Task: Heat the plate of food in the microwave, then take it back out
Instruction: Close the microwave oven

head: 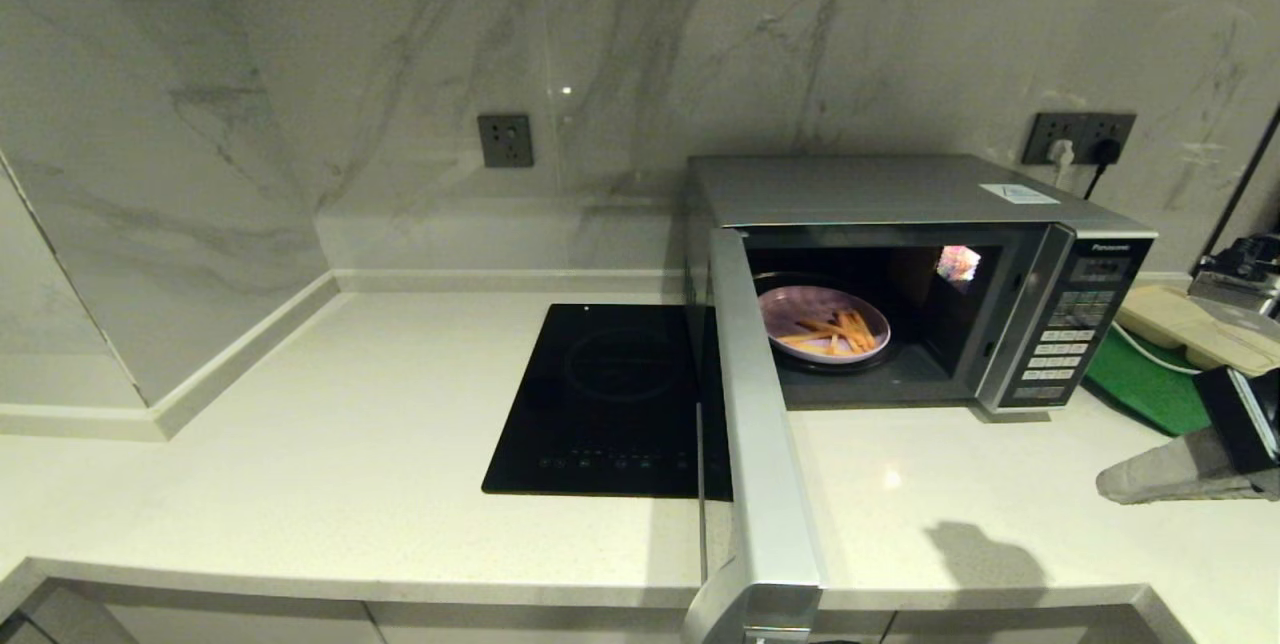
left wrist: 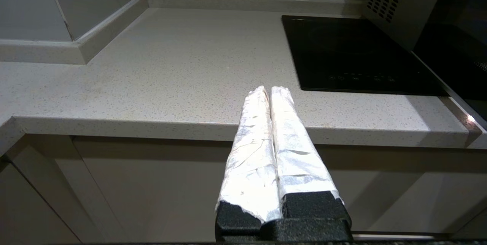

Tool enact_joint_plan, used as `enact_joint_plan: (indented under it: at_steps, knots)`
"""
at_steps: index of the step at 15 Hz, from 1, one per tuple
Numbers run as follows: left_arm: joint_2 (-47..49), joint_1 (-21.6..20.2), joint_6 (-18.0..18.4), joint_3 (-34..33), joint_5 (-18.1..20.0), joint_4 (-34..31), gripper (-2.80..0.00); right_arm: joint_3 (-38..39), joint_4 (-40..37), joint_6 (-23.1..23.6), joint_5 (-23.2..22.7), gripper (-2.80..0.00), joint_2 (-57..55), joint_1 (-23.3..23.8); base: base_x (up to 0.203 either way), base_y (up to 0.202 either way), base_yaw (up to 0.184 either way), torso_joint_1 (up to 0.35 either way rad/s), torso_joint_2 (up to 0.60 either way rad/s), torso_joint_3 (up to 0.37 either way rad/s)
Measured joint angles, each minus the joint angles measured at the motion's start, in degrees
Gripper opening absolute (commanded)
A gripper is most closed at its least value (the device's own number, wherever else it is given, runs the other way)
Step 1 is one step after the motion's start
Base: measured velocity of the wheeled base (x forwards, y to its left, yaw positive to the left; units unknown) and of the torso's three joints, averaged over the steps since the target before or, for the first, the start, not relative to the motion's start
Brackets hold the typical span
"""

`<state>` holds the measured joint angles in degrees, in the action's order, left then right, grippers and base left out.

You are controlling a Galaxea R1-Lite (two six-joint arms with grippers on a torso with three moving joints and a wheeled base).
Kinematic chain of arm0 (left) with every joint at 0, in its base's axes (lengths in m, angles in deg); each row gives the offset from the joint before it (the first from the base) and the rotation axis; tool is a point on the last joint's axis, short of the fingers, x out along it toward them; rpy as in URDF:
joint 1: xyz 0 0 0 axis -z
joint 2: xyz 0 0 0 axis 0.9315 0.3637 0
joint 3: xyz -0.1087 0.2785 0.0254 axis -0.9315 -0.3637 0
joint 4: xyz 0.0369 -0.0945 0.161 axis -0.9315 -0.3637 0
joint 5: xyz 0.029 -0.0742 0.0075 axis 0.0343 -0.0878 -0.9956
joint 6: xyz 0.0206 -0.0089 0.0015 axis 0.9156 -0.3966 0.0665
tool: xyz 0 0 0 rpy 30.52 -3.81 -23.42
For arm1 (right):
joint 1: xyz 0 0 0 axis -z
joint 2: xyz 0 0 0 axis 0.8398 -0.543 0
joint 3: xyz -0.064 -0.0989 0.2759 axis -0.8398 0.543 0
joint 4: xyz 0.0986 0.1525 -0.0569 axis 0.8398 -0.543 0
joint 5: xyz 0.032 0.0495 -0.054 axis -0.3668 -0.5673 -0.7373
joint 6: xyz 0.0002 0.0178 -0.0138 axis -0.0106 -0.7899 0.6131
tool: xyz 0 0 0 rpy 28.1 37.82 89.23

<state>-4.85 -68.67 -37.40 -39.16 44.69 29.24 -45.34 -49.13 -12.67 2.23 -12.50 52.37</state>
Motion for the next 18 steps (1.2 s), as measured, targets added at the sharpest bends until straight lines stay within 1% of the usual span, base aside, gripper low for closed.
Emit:
enact_joint_plan:
  at_steps: [3, 5, 7, 9, 11, 14, 18]
  knots:
    - [0.0, 0.0, 0.0, 0.0, 0.0, 0.0, -2.80, -3.4, 3.7, 5.6, -3.8, -2.80, 1.3, -0.2, 0.000, 0.000, 0.000, 0.000, 0.00, 0.000]
    - [0.0, 0.0, 0.0, 0.0, 0.0, 0.0, -2.80, -7.4, 3.9, 7.9, -4.5, -2.80, 0.9, -2.3, 0.000, 0.000, 0.000, 0.000, 0.00, 0.000]
    - [0.0, 0.0, 0.0, 0.0, 0.0, 0.0, -2.80, -10.0, 4.0, 11.2, -4.5, -2.80, -0.5, -6.3, 0.000, 0.000, 0.000, 0.000, 0.00, 0.000]
    - [0.0, 0.0, 0.0, 0.0, 0.0, 0.0, -2.80, -11.9, 4.0, 15.0, -4.4, -2.80, -3.0, -11.3, 0.000, 0.000, 0.000, 0.000, 0.00, 0.000]
    - [0.0, 0.0, 0.0, 0.0, 0.0, 0.0, -2.80, -15.5, 4.0, 16.5, -4.1, -2.80, -6.0, -15.7, 0.000, 0.000, 0.000, 0.000, 0.00, 0.000]
    - [0.0, 0.0, 0.0, 0.0, 0.0, 0.0, -2.80, -21.7, 3.5, 20.5, -3.4, -2.80, -10.5, -21.7, 0.000, 0.000, 0.000, 0.000, 0.00, 0.000]
    - [0.0, 0.0, 0.0, 0.0, 0.0, 0.0, -2.80, -24.2, 2.9, 22.8, -2.7, -2.80, -12.8, -27.7, 0.000, 0.000, 0.000, 0.000, 0.00, 0.000]
